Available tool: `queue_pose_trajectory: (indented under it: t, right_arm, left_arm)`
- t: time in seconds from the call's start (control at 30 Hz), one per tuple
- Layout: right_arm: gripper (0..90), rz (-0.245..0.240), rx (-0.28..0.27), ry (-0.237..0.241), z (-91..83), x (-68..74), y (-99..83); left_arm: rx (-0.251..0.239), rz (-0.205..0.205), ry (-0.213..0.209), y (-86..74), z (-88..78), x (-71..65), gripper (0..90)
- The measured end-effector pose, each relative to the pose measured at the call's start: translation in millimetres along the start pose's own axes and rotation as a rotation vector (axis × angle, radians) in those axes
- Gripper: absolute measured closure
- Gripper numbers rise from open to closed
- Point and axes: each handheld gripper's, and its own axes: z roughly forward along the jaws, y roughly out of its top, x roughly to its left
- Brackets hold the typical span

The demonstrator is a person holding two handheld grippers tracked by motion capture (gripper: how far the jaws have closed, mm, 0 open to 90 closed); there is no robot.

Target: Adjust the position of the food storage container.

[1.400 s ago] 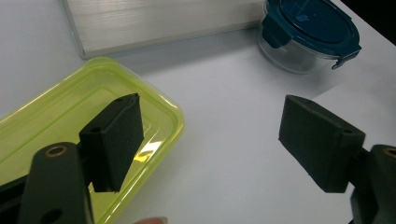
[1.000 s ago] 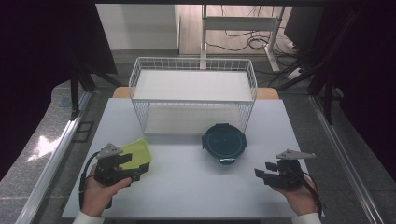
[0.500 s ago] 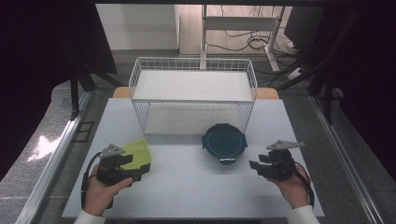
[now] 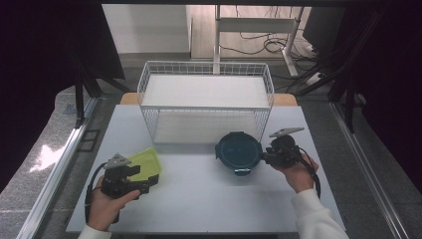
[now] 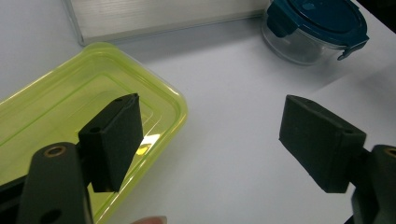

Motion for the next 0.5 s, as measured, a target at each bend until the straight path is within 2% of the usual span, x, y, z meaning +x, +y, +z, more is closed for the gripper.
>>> queue_pose_trajectory:
  t: [0.33, 0.47, 0.5]
  right_arm:
    - [73.5, -0.017, 0.027, -0.046, 16.9, -8.9, 24.1]
    - [81.0, -0.046, 0.043, -0.065, 22.2, -11.2, 29.5]
    - [83.9, -0.068, 0.050, -0.074, 24.9, -12.2, 31.4]
  left_arm:
    - [0.004, -0.003, 0.003, -2.0, 0.3, 2.1, 21.7]
    - [0.003, -0.007, 0.006, -2.4, -0.1, 3.4, 21.6]
    - [0.003, -0.007, 0.006, -2.4, 0.0, 3.6, 21.6]
